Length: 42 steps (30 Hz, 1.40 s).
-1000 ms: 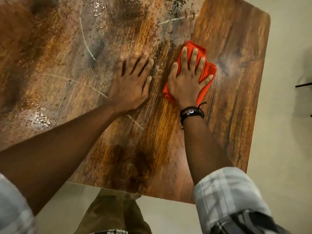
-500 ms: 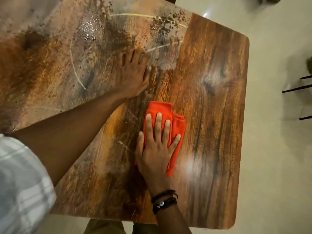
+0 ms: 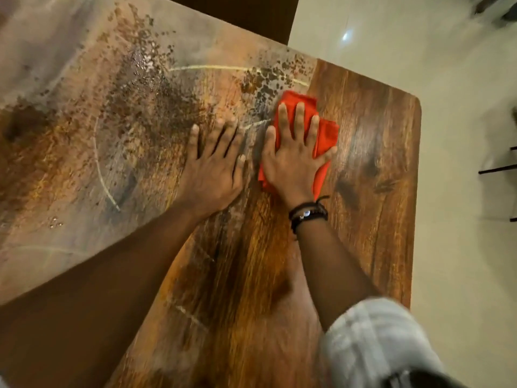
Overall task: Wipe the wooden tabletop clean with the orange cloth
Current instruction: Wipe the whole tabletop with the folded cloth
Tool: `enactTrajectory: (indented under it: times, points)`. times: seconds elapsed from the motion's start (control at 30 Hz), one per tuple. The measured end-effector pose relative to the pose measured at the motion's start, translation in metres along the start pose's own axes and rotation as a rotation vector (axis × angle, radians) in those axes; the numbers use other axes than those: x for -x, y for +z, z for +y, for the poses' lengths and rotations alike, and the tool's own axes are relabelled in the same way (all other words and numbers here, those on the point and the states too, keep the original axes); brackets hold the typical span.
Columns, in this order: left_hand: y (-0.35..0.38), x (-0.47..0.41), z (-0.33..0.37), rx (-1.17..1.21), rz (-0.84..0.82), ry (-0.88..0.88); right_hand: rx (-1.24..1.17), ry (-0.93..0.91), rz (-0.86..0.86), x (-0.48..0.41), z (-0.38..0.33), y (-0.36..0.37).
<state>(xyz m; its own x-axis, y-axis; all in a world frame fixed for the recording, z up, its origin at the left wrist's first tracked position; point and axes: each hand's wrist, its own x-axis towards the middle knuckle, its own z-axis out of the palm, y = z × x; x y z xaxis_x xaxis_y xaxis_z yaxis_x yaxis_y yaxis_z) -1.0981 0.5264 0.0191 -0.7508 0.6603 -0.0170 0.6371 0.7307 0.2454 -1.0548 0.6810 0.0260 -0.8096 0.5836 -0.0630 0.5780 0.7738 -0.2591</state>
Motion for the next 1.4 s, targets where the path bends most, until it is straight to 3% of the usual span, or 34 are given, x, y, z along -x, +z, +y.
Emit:
enactTrajectory:
  times: [0.17, 0.33, 0.5, 0.73, 0.83, 1.23, 1.4]
  points:
    - [-0.001, -0.001, 0.003, 0.011, 0.006, -0.001, -0.02, 0.051, -0.02, -0.124, 0.002, -0.014]
    - [-0.002, 0.001, 0.003, 0.009, 0.013, 0.013, -0.002, 0.051, -0.051, -0.161, 0.003, -0.019]
    - [-0.003, 0.001, 0.004, 0.006, -0.019, -0.01, 0.01, -0.036, -0.038, -0.107, 0.006, -0.013]
    - [-0.003, 0.001, 0.004, -0.012, -0.009, -0.004, 0.004, -0.101, 0.01, 0.055, 0.004, 0.005]
    - [-0.003, 0.0, 0.003, -0.019, -0.014, -0.007, 0.019, -0.098, -0.014, 0.072, 0.007, 0.006]
    - [-0.004, 0.0, 0.004, 0.009, -0.028, -0.026, -0.013, -0.011, -0.035, -0.132, -0.007, -0.012]
    - [-0.003, 0.0, 0.004, 0.005, -0.022, -0.018, -0.002, -0.003, -0.058, -0.15, -0.01, -0.015]
